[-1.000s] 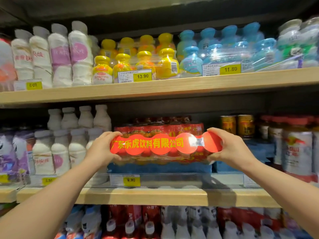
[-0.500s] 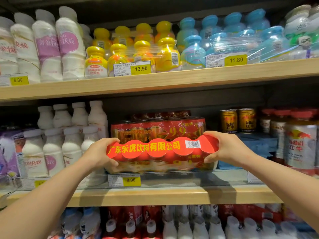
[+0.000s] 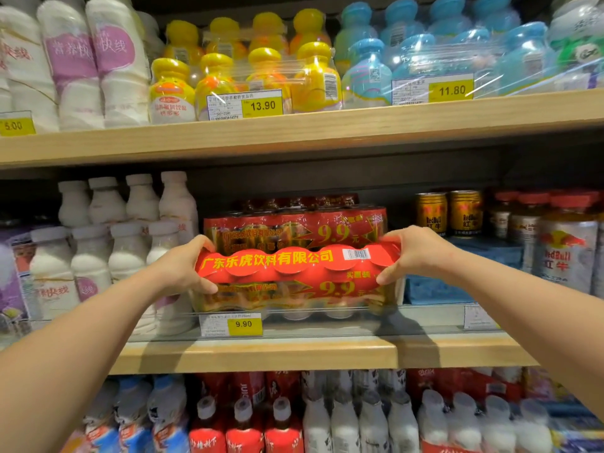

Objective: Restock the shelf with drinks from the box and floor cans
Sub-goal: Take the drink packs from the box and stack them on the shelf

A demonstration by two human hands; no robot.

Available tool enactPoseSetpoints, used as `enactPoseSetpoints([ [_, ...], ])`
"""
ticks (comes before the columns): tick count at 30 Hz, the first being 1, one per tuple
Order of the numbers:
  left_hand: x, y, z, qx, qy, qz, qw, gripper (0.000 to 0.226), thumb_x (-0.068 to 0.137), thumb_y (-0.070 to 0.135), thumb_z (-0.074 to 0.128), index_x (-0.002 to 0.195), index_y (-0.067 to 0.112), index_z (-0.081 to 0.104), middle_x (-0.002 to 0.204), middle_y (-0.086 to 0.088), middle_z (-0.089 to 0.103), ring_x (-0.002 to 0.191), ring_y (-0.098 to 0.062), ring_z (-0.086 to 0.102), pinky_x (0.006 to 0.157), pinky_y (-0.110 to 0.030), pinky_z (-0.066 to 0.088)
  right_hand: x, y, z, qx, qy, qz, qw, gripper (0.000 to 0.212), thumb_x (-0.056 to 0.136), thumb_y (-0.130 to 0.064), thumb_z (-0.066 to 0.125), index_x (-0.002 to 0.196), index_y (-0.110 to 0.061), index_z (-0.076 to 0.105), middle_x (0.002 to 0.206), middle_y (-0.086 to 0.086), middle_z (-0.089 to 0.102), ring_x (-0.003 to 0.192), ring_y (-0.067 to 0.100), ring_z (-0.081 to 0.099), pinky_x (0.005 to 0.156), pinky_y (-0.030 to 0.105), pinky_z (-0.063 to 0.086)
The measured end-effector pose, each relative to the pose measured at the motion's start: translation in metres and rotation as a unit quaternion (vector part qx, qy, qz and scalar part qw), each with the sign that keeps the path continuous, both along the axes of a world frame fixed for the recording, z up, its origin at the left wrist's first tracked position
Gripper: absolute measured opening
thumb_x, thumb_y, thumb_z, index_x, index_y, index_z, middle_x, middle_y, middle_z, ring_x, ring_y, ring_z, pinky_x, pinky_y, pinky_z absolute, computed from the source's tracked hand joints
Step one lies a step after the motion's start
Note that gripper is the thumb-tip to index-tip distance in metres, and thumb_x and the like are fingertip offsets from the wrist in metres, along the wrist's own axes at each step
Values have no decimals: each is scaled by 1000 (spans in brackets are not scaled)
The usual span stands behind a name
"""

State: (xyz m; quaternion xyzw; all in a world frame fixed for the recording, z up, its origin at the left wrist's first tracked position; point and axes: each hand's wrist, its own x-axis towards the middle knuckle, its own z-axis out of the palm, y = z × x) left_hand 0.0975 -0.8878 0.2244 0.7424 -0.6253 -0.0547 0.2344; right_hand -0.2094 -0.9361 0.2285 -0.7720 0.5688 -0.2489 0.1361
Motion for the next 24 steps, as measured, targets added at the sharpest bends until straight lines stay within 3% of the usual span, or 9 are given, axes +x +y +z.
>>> enactPoseSetpoints([
  [5,5,-8,1,28,10,-13,999,55,73,7,72,120,11,44,116,-10,52,96,-20,46,79,-29,36,2,-9,0,43,-13,10,999,68,68,-25,77,127,-10,47,119,6,55,101,18,50,84,31,46],
  [8,5,-13,-4,32,-38,-10,999,54,75,11,70,124,11,46,123,-11,54,98,-20,48,79,-26,35,1,-12,-9,34,-29,9,999,74,68,-25,77,132,-9,42,129,8,51,116,24,50,93,35,46],
  [12,0,-12,-11,38,-168,46,984,58,79,25,67,132,18,45,128,-7,58,115,-25,54,94,-34,44,3,-9,-14,-10,-13,4,1000,74,71,-26,75,134,-8,41,138,9,43,127,26,43,100,39,42],
  [16,-15,-8,-22,1,-308,92,947,36,84,33,60,119,26,59,117,-7,64,108,-27,59,87,-35,48,6,-11,-17,1,-14,2,1000,66,73,-28,73,130,-6,47,135,10,47,123,26,46,97,37,43],
  [19,-23,-8,-30,-14,-334,95,938,36,87,33,55,122,24,55,117,-8,63,110,-27,59,84,-35,48,7,-14,-25,31,-40,-7,999,64,74,-28,72,129,-5,48,132,12,53,119,27,50,96,37,44],
  [24,-24,-4,-39,-27,-346,110,931,34,93,16,43,126,20,50,118,-10,61,108,-29,59,79,-36,48,13,-8,-42,-13,-16,-11,1000,61,84,-31,60,137,-9,37,136,11,50,122,27,50,97,37,44],
])
